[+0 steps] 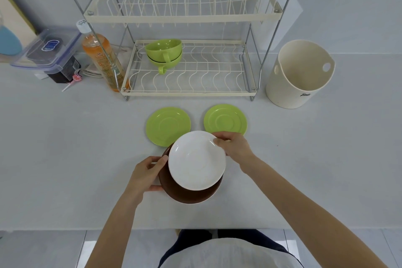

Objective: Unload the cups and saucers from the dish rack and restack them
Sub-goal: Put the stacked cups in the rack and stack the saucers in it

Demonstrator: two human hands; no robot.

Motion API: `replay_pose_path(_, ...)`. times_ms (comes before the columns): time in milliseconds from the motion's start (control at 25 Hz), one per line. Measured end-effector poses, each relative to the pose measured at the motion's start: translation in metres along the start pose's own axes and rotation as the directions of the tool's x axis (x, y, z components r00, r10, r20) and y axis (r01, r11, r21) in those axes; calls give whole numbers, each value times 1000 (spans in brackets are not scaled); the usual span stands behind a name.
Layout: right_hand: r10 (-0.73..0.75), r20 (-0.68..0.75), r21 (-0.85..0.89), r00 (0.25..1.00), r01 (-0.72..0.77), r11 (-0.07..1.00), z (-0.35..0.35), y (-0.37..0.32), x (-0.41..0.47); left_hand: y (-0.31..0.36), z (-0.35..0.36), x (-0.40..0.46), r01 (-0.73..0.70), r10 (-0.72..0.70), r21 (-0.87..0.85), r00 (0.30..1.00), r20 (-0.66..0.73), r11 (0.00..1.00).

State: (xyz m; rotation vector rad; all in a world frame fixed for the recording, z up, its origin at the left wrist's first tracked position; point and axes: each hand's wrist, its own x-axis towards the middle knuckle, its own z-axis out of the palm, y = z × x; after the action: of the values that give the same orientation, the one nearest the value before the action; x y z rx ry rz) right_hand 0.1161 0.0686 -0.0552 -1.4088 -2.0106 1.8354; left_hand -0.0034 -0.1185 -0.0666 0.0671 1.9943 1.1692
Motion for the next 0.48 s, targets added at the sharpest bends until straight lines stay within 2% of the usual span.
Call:
replay_pose_path(160,-112,25,-210,993,115,971,9,2,-3,3,0,-1,-1,1,10,1000,16,1000)
replay_pose_path(320,-101,51,-188,994,109,976,2,7,4,1,-1,0,-9,8,14,999,31,1000)
replay_pose_path(480,-56,-218,-79,974,39,996,-36,10,28,3,0,0,-8,7,14,1000,29,1000)
